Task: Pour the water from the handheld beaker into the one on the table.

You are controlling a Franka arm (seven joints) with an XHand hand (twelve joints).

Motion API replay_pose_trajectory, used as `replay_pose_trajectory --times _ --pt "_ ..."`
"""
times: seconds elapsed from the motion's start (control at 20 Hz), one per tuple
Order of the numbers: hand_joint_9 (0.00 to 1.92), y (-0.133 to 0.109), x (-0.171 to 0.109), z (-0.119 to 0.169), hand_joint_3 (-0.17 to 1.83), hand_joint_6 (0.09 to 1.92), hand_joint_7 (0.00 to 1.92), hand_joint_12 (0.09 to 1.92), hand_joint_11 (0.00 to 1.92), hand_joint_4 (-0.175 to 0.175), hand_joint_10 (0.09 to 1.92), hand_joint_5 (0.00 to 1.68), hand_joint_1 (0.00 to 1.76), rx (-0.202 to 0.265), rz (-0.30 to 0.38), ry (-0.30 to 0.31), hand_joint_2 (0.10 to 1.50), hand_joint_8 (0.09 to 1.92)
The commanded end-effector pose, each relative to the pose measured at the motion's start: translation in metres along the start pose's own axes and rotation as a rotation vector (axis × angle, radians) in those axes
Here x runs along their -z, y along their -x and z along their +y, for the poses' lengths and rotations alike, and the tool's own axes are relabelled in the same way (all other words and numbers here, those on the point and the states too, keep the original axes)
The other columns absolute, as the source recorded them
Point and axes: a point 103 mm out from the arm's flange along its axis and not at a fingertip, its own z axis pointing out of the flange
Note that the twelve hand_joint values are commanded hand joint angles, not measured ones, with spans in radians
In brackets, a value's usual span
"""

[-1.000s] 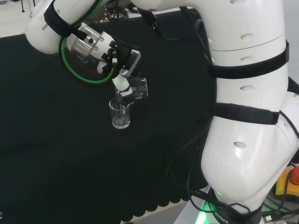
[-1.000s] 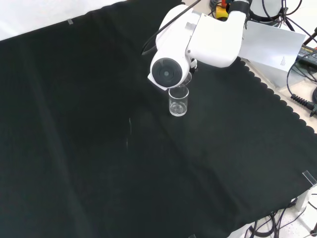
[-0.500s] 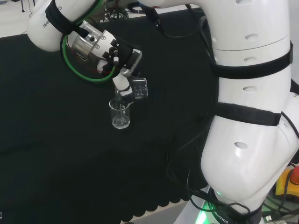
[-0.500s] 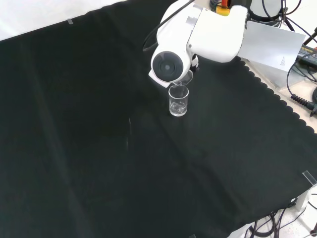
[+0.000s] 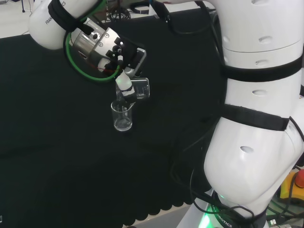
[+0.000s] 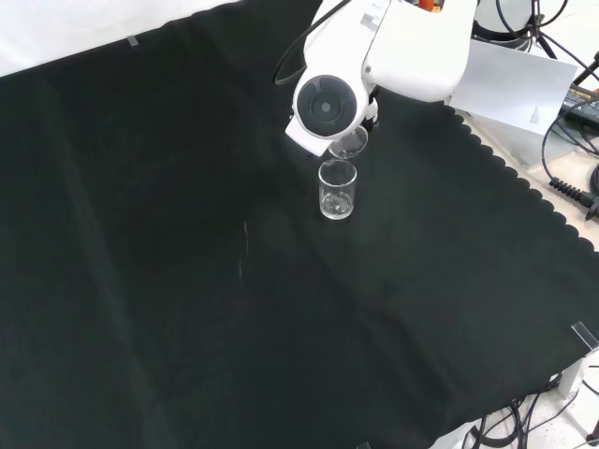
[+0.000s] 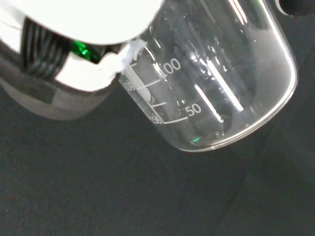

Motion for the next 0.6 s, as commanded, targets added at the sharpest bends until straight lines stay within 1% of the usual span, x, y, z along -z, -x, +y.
replay_pose_trajectory --times 0.05,0.4,0.6 --pt "1.83 0.002 0.001 -0.004 0.77 0.73 1.31 0.53 1.46 -0.175 0.09 1.25 1.31 0.019 -0.001 0.036 0.60 0.71" --pt "1.83 0.012 -0.004 -0.004 0.77 0.73 1.31 0.53 1.46 -0.175 0.09 1.25 1.31 0.035 0.037 0.075 0.60 0.71" --pt "1.83 0.020 -0.008 -0.003 0.77 0.73 1.31 0.53 1.47 -0.175 0.09 1.25 1.31 0.036 0.062 0.101 0.60 0.71"
